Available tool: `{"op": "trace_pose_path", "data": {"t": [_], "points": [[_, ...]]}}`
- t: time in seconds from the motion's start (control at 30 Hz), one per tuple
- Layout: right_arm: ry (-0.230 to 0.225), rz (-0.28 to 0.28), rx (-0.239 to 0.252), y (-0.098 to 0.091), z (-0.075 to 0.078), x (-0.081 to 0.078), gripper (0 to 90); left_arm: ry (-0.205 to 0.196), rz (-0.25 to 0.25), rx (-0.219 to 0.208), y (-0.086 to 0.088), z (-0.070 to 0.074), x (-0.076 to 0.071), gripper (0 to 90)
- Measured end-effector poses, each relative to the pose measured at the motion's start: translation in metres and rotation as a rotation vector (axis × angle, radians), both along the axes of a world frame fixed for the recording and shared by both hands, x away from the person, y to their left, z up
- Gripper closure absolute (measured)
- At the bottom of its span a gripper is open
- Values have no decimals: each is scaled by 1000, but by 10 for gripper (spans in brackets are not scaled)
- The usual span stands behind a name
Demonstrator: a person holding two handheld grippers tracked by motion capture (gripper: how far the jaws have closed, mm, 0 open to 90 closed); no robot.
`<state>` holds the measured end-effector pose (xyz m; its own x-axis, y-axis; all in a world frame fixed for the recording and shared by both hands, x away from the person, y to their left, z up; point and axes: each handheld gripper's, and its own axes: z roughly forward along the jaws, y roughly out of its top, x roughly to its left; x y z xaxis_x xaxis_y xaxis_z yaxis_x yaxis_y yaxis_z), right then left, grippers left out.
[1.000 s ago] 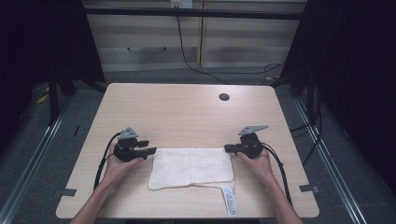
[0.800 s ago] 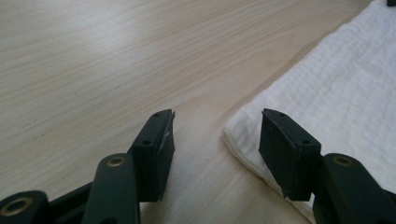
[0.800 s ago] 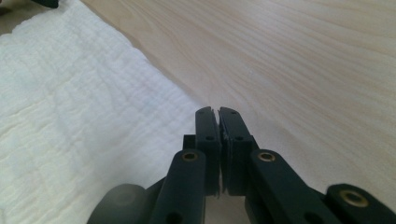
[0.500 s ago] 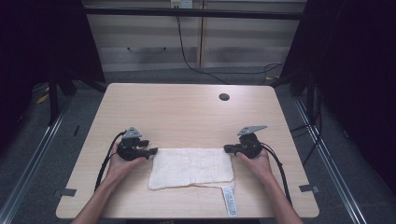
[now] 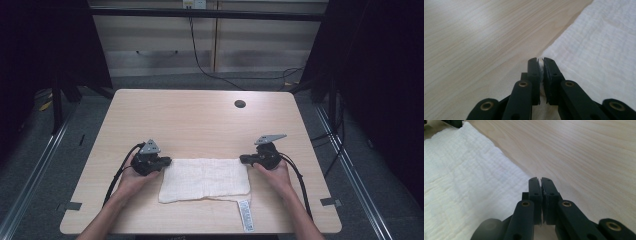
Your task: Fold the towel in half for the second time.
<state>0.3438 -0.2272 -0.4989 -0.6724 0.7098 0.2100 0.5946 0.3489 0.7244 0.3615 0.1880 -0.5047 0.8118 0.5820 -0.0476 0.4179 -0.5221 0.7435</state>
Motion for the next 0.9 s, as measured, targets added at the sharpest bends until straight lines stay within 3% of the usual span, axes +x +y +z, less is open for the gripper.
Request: {"op": "trace_pose_path", "data": {"t": [0.03,0.2,0.6,0.77,0.9], "points": [[4,-4,4,0,0,0,878,19,2,-19,2,0,2,851],[-3,-4,5,0,0,0,879,33,29,-64,5,2,2,852],[-85,25,47,3,22,-15,876,32,49,-104,10,7,3,854],[-102,46,64,5,31,-21,874,30,55,-112,12,8,4,855],[-119,66,72,8,39,-27,876,32,72,-142,15,11,5,856]]}}
